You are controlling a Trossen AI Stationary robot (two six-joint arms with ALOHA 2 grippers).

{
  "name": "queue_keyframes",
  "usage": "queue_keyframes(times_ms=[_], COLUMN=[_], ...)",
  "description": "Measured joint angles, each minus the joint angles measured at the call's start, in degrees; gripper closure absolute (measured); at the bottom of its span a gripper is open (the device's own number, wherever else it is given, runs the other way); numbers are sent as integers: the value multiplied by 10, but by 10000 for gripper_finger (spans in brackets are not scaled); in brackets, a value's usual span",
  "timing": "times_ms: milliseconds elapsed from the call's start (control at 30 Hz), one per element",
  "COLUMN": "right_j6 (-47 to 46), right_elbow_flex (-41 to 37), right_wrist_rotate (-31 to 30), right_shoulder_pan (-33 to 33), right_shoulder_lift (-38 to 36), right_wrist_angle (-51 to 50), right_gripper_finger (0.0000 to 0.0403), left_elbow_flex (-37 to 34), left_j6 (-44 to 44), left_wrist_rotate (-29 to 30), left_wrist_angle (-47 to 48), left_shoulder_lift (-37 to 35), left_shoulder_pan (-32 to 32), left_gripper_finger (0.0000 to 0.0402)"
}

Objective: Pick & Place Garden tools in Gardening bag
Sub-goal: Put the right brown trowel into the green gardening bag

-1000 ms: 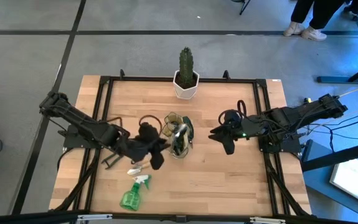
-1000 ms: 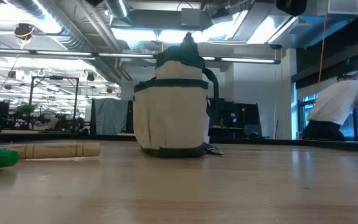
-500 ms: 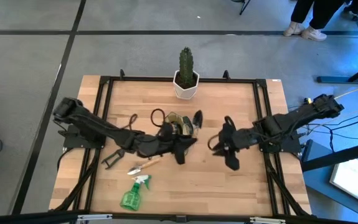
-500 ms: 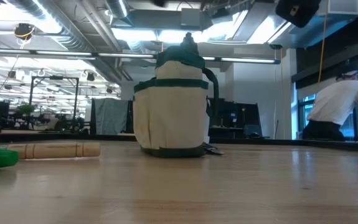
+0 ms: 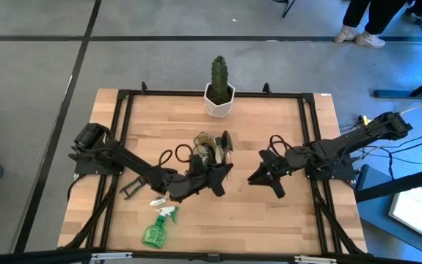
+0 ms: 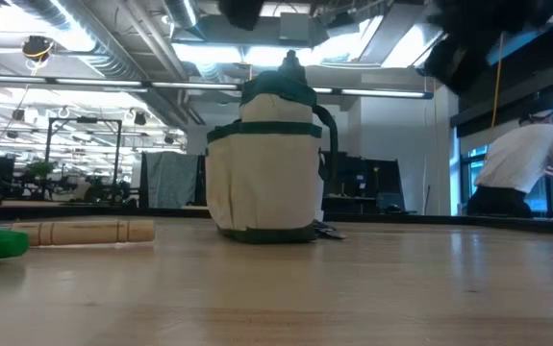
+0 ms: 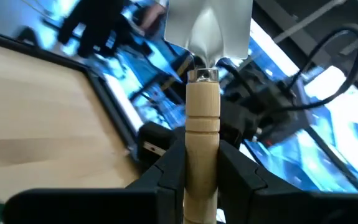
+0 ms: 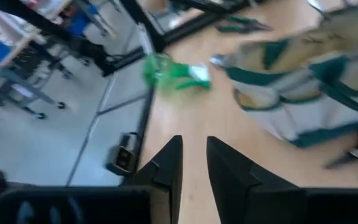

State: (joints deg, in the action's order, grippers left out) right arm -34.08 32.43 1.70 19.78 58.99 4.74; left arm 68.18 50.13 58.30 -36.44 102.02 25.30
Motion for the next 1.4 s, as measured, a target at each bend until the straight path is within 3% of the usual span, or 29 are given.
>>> queue_keyframes(times_ms=[133,333,433,700,1067,1400], right_j6=[3,-28,-55,-117,-135,-123], right_elbow_flex=[-11,-10,-10,13,132,244], right_wrist_rotate=[-5,-81,-108,-144,-163,-165], right_shoulder_pan=[-15,-15,-13,-8,-6,-2], right_shoulder_lift=[38,135,191,320,457,523], right_wrist_angle=[-10,59,102,170,178,179], right_gripper_finger=[331,368,395,401,402,402], left_elbow_flex=[0,0,0,0,0,0], left_j6=[6,30,54,122,133,162], left_wrist_rotate=[40,80,82,73,60,69], left_wrist_angle=[8,25,78,242,338,409], left_shoulder_lift=[0,-5,-25,-87,-130,-137], left_shoulder_pan=[18,44,55,78,108,148], left_gripper_finger=[343,343,343,343,343,343])
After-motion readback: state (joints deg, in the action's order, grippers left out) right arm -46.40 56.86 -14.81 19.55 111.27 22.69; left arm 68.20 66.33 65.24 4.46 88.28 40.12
